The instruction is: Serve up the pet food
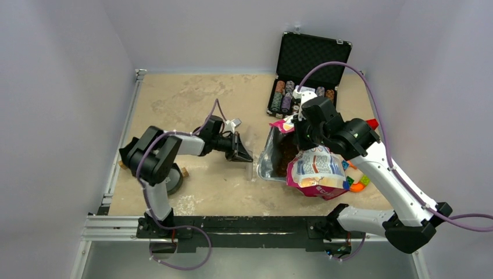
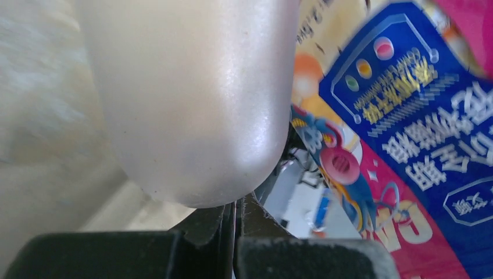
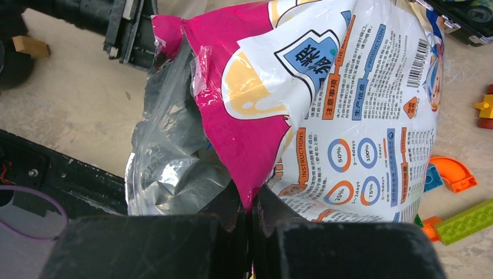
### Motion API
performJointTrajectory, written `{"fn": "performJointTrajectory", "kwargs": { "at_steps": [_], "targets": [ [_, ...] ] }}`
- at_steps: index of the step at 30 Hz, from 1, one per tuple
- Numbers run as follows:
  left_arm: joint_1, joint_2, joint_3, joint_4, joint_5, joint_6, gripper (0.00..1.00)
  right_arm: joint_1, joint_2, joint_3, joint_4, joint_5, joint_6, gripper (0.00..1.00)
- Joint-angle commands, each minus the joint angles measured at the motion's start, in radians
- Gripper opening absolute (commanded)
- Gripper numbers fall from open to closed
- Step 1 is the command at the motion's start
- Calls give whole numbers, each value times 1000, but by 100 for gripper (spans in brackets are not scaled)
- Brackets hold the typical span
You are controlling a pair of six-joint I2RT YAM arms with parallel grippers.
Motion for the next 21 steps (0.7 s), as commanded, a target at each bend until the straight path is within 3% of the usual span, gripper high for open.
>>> {"fn": "performJointTrajectory", "kwargs": {
  "at_steps": [1,4,9,11,16,21],
  "targets": [
    [74,166,0,450,212,-207,1,12,-34,98,58,-42,25,0],
    [97,223,12,463,245,-198,2,12,-40,100,52,-44,28,0],
    [108,138,67,-24,128,167,12,12,-44,90,49,-49,33,0],
    [114,126,82,-132,107,253,19,12,-46,83,56,-55,35,0],
    [140,93,90,-296,113,369,38,12,-35,94,60,-71,31,0],
    [147,-21,76,-414,52,433,47,12,-33,95,65,-70,26,0]
  ]
}}
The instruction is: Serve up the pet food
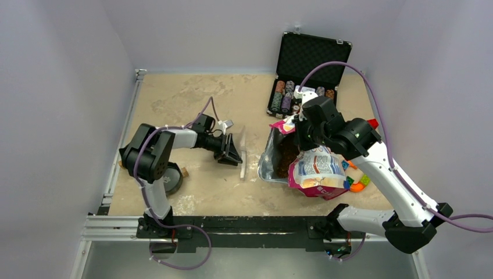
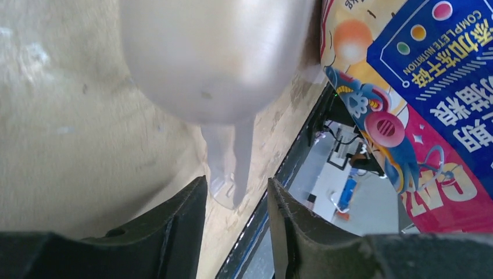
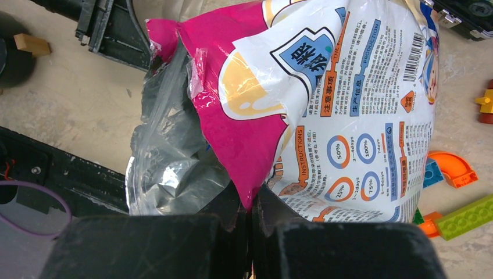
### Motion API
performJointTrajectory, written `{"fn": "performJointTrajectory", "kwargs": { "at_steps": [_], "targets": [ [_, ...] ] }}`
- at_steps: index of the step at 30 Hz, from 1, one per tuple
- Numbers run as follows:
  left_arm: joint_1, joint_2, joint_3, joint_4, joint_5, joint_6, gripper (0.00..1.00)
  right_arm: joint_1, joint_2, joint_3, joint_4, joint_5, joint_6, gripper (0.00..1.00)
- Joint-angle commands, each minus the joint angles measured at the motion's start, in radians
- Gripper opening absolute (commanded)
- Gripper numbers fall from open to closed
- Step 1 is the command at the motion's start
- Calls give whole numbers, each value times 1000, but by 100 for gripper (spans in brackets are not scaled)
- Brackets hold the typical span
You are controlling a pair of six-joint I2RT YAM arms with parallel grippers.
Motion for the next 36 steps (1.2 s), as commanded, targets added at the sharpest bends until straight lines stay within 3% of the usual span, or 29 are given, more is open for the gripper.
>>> {"fn": "performJointTrajectory", "kwargs": {
  "at_steps": [1,7,9,14,19,22,27,30,36],
  "targets": [
    [9,-144,-3,-136,-61,116,48,12,-34,75,92,-69,15,0],
    [-13,-332,-80,-129,-250,10,58,12,-46,45,106,-72,19,0],
    [-58,-398,-102,-136,-396,-25,62,12,-48,40,110,-74,22,0],
    [-327,-591,-210,-16,-969,-27,81,12,-43,43,115,-82,23,0],
    [-416,-514,-213,64,-1192,-85,86,12,-45,45,113,-88,29,0],
    [-466,-470,-226,185,-1314,-39,86,12,-43,50,112,-94,33,0],
    [-520,-375,-272,428,-1345,53,87,12,-34,44,114,-116,41,0],
    [-543,-342,-277,461,-1392,31,87,12,-32,38,106,-122,44,0],
    [-681,-303,-325,563,-1680,123,83,12,-14,37,92,-149,41,0]
  ]
}}
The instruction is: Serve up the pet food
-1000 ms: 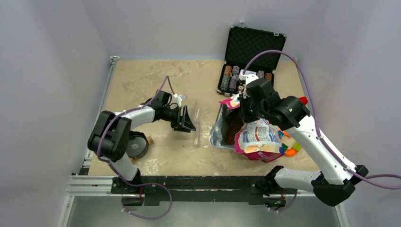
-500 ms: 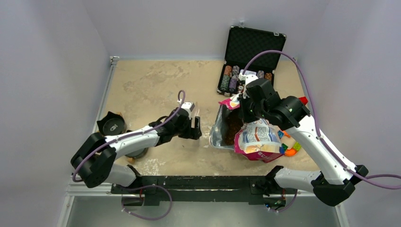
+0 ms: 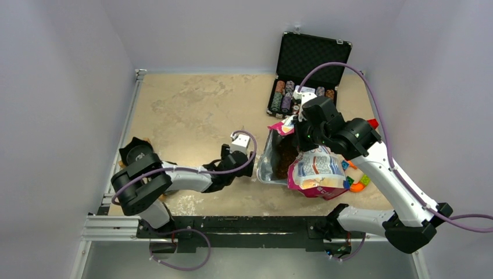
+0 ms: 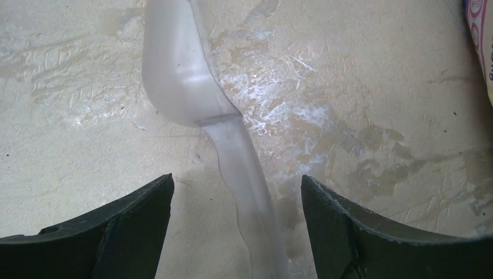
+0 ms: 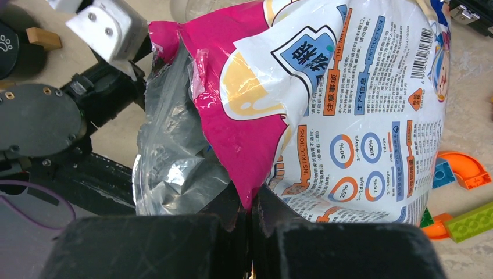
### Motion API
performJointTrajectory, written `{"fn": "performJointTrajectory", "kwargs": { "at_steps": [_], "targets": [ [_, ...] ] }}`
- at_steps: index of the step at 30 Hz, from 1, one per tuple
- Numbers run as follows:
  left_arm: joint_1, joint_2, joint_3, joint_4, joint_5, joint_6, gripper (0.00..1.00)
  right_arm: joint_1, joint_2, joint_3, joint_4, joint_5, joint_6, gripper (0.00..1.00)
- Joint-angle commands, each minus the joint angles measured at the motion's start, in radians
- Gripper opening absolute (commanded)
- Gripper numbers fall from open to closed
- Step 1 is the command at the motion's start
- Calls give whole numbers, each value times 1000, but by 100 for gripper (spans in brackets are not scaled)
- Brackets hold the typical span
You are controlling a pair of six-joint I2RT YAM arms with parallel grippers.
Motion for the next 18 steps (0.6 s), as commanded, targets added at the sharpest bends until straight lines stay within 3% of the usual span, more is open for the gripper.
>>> {"fn": "performJointTrajectory", "kwargs": {
  "at_steps": [1,6,8,12,18],
  "targets": [
    [-101,31,-38,201,-259,126,82,12,-6,38,90,-124,29,0],
    [-120,170,-123,511,-333,189,74,12,30,59,58,-153,13,0],
    [-120,260,-125,680,-328,261,66,12,29,63,47,-157,9,0],
    [-121,409,-112,840,-346,224,50,12,14,49,36,-169,4,0],
    [-121,533,-116,919,-385,158,13,12,5,106,3,-167,-35,0]
  ]
}}
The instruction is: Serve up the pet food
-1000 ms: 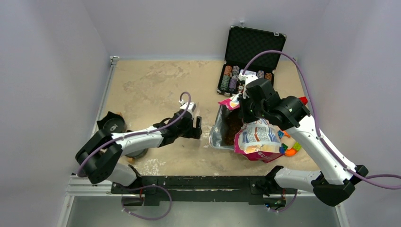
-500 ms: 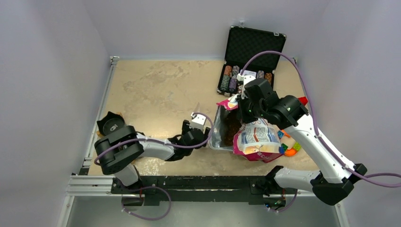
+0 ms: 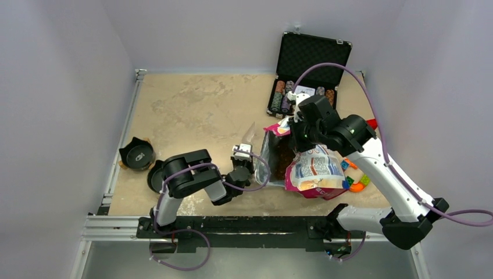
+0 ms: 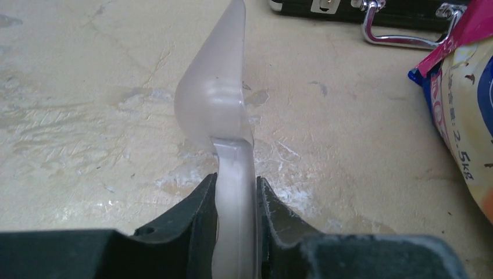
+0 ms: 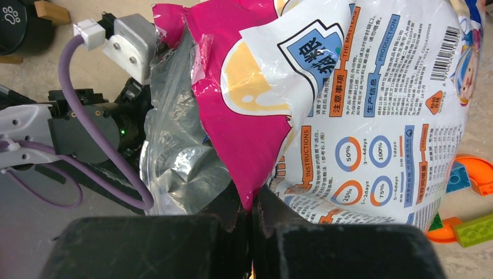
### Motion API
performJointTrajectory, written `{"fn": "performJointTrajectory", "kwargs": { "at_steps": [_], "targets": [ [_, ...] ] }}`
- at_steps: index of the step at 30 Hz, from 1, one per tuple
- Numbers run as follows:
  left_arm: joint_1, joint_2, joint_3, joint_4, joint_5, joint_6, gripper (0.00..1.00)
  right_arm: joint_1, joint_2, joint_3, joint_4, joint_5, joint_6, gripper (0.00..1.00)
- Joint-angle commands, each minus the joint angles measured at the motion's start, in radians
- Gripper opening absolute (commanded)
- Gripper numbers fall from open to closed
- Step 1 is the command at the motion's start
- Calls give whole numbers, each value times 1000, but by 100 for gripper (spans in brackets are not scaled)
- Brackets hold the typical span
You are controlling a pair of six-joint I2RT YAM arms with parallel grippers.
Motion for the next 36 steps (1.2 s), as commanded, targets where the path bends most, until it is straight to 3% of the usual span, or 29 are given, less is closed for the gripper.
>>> {"fn": "performJointTrajectory", "kwargs": {
  "at_steps": [1,4,8,11,14,18,21,27,31,36],
  "targets": [
    [6,82,-59,-14,-9,-47,8,12,-37,107,11,-79,-27,0],
    [6,-51,-122,-79,96,-110,1,12,-55,111,14,-43,-31,0],
    [9,-427,-181,-445,258,-279,0,12,-88,88,43,17,-17,0],
    [20,-769,-120,-922,361,-413,0,12,-117,59,64,89,3,0],
    [40,-1012,-6,-1454,411,-504,0,9,-152,4,102,157,27,0],
    [162,-1224,235,-1921,540,-490,0,9,-182,-64,181,201,31,0],
    [242,-1211,469,-2191,743,-391,0,9,-173,-79,222,225,12,0],
    [253,-979,971,-2624,1118,-212,0,9,-155,-56,257,223,-37,0],
    [259,-898,1131,-2632,1306,-246,0,10,-152,-50,260,211,-59,0],
    [265,-755,1176,-2541,1539,-434,0,12,-148,-38,263,166,-57,0]
  ]
}}
